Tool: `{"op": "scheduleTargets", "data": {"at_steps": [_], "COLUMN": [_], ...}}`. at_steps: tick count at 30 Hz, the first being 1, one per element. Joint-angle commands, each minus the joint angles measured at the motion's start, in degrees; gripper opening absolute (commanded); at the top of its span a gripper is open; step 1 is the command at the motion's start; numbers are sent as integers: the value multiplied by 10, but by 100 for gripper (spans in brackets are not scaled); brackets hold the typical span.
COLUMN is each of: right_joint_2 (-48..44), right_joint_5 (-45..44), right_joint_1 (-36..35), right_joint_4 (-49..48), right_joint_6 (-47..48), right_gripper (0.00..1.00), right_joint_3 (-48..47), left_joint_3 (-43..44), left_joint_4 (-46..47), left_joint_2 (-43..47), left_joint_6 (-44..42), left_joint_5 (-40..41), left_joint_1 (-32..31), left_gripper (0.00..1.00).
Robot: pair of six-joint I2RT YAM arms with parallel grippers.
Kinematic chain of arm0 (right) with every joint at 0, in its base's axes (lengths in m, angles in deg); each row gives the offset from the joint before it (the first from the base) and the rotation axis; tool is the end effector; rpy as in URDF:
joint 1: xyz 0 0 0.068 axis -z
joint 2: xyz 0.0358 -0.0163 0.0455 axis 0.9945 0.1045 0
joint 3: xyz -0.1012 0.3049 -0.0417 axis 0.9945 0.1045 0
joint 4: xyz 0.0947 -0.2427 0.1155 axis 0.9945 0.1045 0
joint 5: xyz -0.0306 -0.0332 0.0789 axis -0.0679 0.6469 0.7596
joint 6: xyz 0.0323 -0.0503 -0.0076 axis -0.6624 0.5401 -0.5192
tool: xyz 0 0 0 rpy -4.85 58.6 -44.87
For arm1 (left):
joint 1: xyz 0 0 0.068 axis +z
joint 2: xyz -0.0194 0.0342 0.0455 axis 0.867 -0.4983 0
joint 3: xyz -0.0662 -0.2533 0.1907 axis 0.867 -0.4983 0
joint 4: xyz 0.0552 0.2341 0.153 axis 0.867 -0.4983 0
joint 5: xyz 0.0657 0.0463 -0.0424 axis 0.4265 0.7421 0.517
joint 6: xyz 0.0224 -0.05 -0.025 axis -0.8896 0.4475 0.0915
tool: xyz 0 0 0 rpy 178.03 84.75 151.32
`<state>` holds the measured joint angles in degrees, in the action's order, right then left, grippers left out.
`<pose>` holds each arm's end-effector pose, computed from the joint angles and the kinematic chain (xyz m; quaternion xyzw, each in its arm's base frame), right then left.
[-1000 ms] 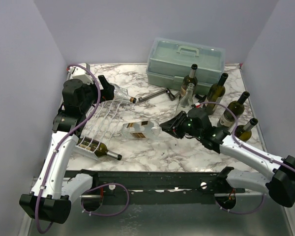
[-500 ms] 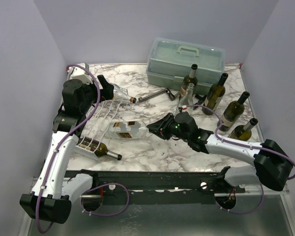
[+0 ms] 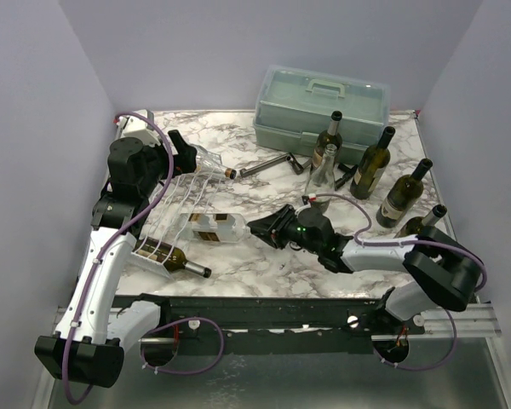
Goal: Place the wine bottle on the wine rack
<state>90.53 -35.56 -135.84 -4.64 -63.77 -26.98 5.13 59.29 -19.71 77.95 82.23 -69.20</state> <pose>0.1900 0.2437 0.2169 0.2451 0.7728 0.5535 0.1907 0.2200 -0.0365 0.4393 -0.0598 0.7865 -0.1603 0.5934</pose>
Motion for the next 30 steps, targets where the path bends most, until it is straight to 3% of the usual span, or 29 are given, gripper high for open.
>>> {"op": "scheduleTargets", "data": {"at_steps": [1, 20, 30], "right_joint_2": [38, 250, 331], "right_joint_5": [7, -49, -67], "right_joint_1": [-8, -55, -61], "right_joint_4": [-280, -544, -584], "right_joint_6": [-65, -90, -106], "right_gripper": [1, 1, 1], "right_joint_3": [-1, -54, -101], "left_joint_3": [-6, -6, -7], "left_joint_4": [12, 12, 13], "left_joint_2": [-4, -9, -8], "left_joint_6": [1, 5, 6], "left_joint_5": [12, 8, 10], "left_joint_1": [4, 4, 5], "left_gripper": [99, 98, 99]}}
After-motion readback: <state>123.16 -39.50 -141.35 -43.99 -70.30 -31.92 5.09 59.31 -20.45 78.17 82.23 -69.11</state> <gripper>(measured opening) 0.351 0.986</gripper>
